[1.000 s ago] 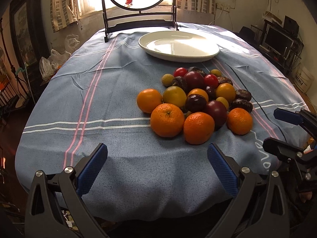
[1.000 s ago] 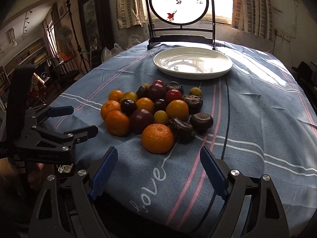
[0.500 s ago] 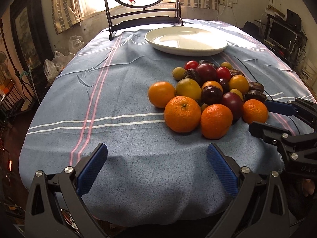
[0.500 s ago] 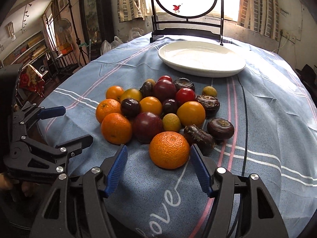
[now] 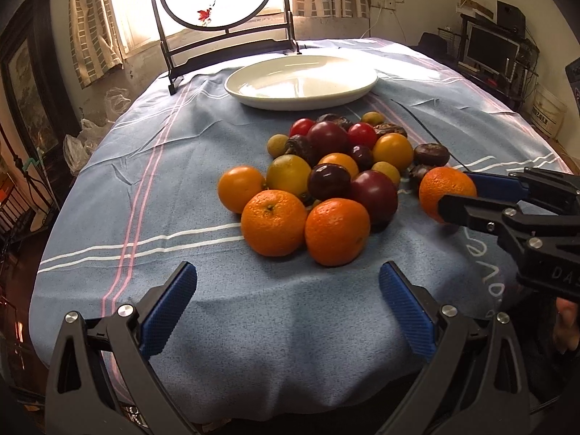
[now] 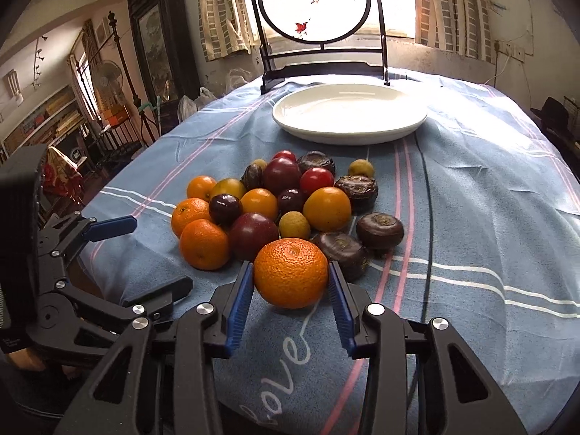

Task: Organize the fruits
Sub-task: 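Carry both oranges to the white plate and release them there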

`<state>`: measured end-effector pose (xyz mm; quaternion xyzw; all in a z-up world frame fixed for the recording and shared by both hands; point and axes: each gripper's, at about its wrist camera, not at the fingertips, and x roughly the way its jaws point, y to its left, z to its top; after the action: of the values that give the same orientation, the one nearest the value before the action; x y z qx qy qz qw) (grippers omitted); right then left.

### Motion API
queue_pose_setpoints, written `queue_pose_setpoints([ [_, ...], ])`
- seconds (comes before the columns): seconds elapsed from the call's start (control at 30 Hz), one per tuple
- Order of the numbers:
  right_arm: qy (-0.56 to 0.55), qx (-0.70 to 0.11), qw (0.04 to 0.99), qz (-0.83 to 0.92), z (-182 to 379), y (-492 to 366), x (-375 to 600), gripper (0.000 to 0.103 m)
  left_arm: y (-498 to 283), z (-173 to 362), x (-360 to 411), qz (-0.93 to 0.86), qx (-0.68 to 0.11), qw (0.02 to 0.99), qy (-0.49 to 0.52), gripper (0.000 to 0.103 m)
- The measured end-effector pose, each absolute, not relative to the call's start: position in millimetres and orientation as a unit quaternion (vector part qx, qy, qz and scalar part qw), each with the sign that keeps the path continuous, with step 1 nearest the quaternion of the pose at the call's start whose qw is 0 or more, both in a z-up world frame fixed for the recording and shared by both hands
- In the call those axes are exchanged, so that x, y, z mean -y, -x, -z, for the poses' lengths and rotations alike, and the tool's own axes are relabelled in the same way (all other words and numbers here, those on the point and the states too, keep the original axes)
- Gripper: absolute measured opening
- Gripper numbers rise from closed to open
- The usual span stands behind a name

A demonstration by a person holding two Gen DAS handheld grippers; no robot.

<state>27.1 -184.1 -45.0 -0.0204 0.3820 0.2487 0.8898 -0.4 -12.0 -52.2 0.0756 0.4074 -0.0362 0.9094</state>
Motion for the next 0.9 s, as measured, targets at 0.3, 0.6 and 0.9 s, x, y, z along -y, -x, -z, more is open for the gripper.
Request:
queue_pose_setpoints([
  [0.3, 0.001, -0.377, 0.897, -0.232, 34, -21, 211, 0.042, -13, 57, 26, 0.063, -0.407, 0.909, -0.068, 0.07],
  [0.6, -0.003, -0.381, 0.894, -0.236, 39, -19, 213, 0.042, -12, 53, 27, 0.071, -0.405, 0.91, -0.048, 0.069],
  [0.9, -0.006, -0.379, 0.895, -0.235, 37, -18, 216, 0.042, -10, 52, 30, 0.091, -0.403, 0.909, -0.046, 0.043],
])
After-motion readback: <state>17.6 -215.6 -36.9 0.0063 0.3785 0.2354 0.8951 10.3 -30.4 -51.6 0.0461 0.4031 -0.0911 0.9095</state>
